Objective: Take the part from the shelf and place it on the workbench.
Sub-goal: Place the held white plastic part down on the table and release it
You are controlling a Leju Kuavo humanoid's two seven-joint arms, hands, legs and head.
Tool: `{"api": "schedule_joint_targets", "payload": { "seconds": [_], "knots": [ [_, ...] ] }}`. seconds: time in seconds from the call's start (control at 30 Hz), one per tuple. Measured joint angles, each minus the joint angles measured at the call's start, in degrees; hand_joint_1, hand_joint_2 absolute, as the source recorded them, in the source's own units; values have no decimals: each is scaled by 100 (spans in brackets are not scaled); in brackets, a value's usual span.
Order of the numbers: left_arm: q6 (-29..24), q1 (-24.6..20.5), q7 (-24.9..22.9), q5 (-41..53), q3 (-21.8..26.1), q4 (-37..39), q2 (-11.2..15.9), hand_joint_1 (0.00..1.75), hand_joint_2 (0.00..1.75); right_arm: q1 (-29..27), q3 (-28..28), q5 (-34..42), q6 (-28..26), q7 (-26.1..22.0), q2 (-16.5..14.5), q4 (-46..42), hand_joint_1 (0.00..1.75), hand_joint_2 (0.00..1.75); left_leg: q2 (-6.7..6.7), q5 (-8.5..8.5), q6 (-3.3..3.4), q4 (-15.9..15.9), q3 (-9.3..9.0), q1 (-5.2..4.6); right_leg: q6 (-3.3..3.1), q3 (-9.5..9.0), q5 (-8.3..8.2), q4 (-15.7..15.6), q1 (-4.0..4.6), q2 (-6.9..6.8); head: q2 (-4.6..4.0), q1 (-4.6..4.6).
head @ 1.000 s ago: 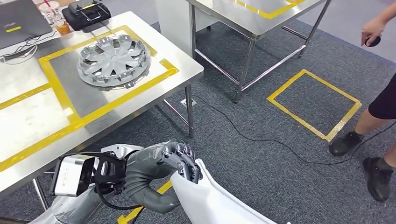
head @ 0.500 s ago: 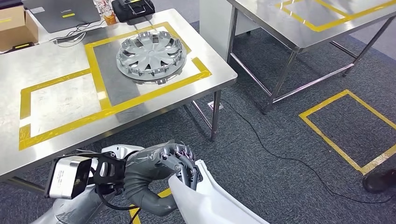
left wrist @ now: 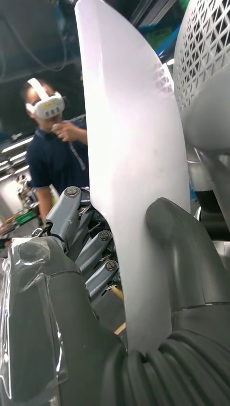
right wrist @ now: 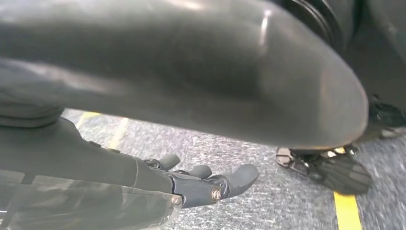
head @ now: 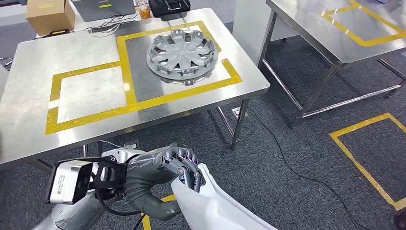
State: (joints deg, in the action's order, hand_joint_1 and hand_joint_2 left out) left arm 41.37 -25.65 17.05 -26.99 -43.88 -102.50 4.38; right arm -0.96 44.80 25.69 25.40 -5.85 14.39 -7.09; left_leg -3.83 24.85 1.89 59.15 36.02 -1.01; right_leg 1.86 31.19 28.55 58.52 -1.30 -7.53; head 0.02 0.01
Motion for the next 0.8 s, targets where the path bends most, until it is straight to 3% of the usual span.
{"api": "schedule_joint_targets", "payload": {
  "seconds": [0.03,0.1,0.17,0.23,0.27,0.3,0.37,0.43,0.5,0.53,0.6,0.67,0.73,0.77,0.8],
  "knots": [
    [-4,1,-3,1,4,-3,2,175,175,7,2,-2,1,-3,1,-2,0,0,84,-22,25,-47,-35,11,23,-18,21,3,-9,32,0,4],
    [-10,-14,-7,1,5,-8,-8,175,175,4,4,-1,4,-13,7,-5,0,0,242,-81,88,-148,-126,57,24,81,172,263,-30,332,0,23],
    [-15,-20,-10,3,-8,-3,-18,175,175,-17,5,1,6,-20,17,-4,0,0,400,-104,121,-180,-148,89,-9,445,442,962,-46,656,0,50],
    [-20,-5,-16,4,-24,6,-19,175,175,-33,7,-1,6,-20,22,-3,0,0,591,-100,124,-178,-149,98,22,806,568,1538,-56,724,0,62],
    [-28,-1,-22,6,-30,12,-19,175,175,-35,8,-2,6,-20,22,-3,0,0,691,-97,119,-174,-153,106,73,865,502,1548,-70,730,0,63],
    [-41,1,-28,7,-33,16,-19,175,175,-34,9,-2,6,-20,24,-3,0,0,785,-88,105,-164,-159,120,141,808,347,1320,-90,742,0,63],
    [-72,2,-41,9,-33,23,-19,175,175,-28,9,-1,6,-20,26,-3,0,0,959,-43,38,-95,-145,137,259,520,-24,542,-146,907,0,73],
    [-102,11,-52,20,-28,29,-17,175,175,-17,9,1,5,-19,26,-3,0,0,1085,6,-49,-20,-103,135,214,329,-201,102,-163,1038,0,77],
    [-131,28,-58,41,-13,33,-11,175,175,10,10,2,5,-16,21,-4,0,0,1172,14,-110,-8,-77,151,87,300,-214,82,-140,975,0,70],
    [-143,35,-57,51,-2,34,-7,175,175,24,10,2,5,-15,18,-4,0,0,1146,22,-133,2,-68,159,48,286,-215,77,-135,929,0,68],
    [-166,37,-54,66,21,34,2,175,175,22,10,3,5,-14,20,-4,0,0,869,157,-181,240,41,156,-36,245,-202,63,-139,817,0,34],
    [-183,38,-47,72,39,35,7,175,175,-3,9,5,5,-13,26,-3,0,0,532,471,-219,912,378,156,-99,217,-171,62,-108,696,0,-3],
    [-194,60,-42,85,51,41,15,175,175,-19,9,21,-31,-13,26,-3,0,0,435,678,-227,1560,742,168,-130,207,-147,63,-74,559,0,-6],
    [-203,72,-38,95,57,44,22,175,175,-21,9,37,-76,-23,26,-3,0,0,420,637,-217,1617,794,167,-139,199,-137,63,-60,490,0,-7],
    [-213,81,-33,103,68,46,28,175,175,-18,8,55,-125,-39,26,-3,0,0,398,502,-192,1455,729,161,-146,184,-124,63,-42,423,0,-7]
  ]
}}
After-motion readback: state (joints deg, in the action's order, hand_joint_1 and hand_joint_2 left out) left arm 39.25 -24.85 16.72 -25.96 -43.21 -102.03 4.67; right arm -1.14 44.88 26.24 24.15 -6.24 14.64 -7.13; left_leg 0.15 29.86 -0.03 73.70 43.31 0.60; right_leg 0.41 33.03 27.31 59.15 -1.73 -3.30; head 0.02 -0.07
